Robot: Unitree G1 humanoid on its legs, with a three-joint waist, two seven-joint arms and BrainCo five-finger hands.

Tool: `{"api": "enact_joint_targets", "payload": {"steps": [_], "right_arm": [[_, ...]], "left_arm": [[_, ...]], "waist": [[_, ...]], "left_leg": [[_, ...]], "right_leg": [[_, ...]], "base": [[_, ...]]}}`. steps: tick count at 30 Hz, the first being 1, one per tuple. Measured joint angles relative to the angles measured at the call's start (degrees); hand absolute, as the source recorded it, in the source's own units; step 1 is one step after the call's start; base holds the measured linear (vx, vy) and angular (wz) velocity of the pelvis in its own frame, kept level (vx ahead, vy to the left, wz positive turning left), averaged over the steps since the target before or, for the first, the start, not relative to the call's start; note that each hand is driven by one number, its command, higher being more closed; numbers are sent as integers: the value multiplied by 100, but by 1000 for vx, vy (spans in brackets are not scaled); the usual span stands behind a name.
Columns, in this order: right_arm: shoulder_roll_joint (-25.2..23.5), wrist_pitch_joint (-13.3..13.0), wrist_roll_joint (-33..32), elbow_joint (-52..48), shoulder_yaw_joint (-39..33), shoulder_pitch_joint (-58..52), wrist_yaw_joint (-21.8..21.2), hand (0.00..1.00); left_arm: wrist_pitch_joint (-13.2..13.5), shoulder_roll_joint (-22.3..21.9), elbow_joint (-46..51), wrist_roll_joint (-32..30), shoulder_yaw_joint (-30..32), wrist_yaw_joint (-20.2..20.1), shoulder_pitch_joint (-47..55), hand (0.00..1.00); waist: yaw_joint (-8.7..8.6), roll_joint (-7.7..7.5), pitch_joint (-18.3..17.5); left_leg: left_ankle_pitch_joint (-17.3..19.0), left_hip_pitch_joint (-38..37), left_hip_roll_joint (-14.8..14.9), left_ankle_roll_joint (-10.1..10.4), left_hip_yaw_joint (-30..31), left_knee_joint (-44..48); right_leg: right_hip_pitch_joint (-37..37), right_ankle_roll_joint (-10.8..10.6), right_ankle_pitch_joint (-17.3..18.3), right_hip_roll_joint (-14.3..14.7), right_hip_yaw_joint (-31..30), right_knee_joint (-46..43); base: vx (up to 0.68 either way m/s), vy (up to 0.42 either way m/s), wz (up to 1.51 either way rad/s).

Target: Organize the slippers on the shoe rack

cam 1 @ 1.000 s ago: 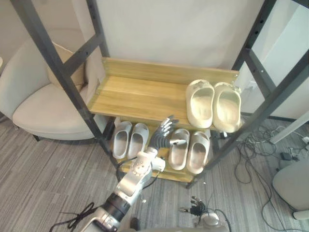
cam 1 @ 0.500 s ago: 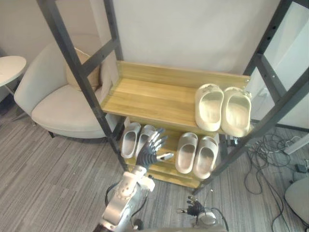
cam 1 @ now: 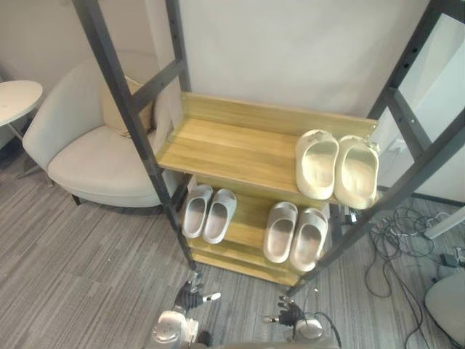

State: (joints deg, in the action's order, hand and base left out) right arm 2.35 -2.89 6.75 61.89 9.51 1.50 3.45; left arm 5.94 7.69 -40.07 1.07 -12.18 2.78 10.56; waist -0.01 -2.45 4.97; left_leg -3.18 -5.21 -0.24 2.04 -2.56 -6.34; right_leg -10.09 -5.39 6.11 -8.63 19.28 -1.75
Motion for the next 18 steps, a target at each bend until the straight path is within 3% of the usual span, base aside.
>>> {"api": "enact_joint_targets", "payload": {"steps": [5,8,10,11,12,13,15,16,17,18], "right_arm": [[-4,-5,11,41,17,55,2,0],[12,-1,16,39,20,62,17,0],[64,-2,18,2,13,92,53,0],[39,-4,17,-14,15,112,66,0],[35,-10,20,-16,15,111,71,0],[-1,-22,14,-17,19,96,84,0],[-53,-100,0,-20,43,96,93,0],[-57,-119,-5,-24,43,96,98,0],[-55,-125,-14,-26,39,90,111,0],[-44,-125,-16,-26,35,87,112,0]], "left_arm": [[-13,-121,-1044,-260,468,260,-319,0],[-14,-113,-1157,-331,574,343,-333,0],[-18,-130,-1237,-326,550,418,-394,0],[-23,-88,-1246,-326,549,462,-429,0],[-22,-45,-1236,-324,545,472,-442,0],[-34,-7,-1241,-324,553,481,-480,0],[-52,-1,-1243,-324,545,477,-551,0],[-54,-7,-1242,-324,543,477,-558,0],[-61,2,-1242,-322,503,476,-595,0],[-61,8,-1252,-322,474,476,-630,0]], "waist": [[40,27,48],[40,-73,89],[36,-44,159],[35,-70,186],[25,-79,238],[26,-150,241],[48,-151,252],[36,-146,254],[19,-205,242],[17,-278,249]], "left_leg": [[59,-96,-19,-13,-168,1],[174,-100,-209,-86,-118,3],[194,-103,-258,-171,135,35],[155,-110,-338,-199,404,92],[142,-110,-341,-255,636,181],[153,-49,-354,-261,865,264],[123,180,-392,-217,1378,381],[89,258,-440,-196,1554,403],[67,426,-604,-161,1823,500],[64,470,-685,-149,1931,532]], "right_leg": [[45,-27,76,-52,-158,-160],[423,-194,561,-410,-206,-1188],[777,-239,599,-597,-328,-2179],[982,-140,539,-641,-662,-2833],[1137,-59,555,-617,-1008,-3170],[1147,-38,805,-447,-1447,-3188],[1254,-64,1092,46,-2384,-2851],[1241,-52,1096,144,-2601,-2563],[1207,108,941,139,-2690,-2017],[1213,86,1024,88,-2617,-1909]], "base": [[-5,2,-13],[-9,14,0],[16,36,68],[28,55,114],[39,46,133],[36,-2,141],[-21,-56,136],[-65,-109,134],[-58,-113,113],[-49,-123,124]]}}
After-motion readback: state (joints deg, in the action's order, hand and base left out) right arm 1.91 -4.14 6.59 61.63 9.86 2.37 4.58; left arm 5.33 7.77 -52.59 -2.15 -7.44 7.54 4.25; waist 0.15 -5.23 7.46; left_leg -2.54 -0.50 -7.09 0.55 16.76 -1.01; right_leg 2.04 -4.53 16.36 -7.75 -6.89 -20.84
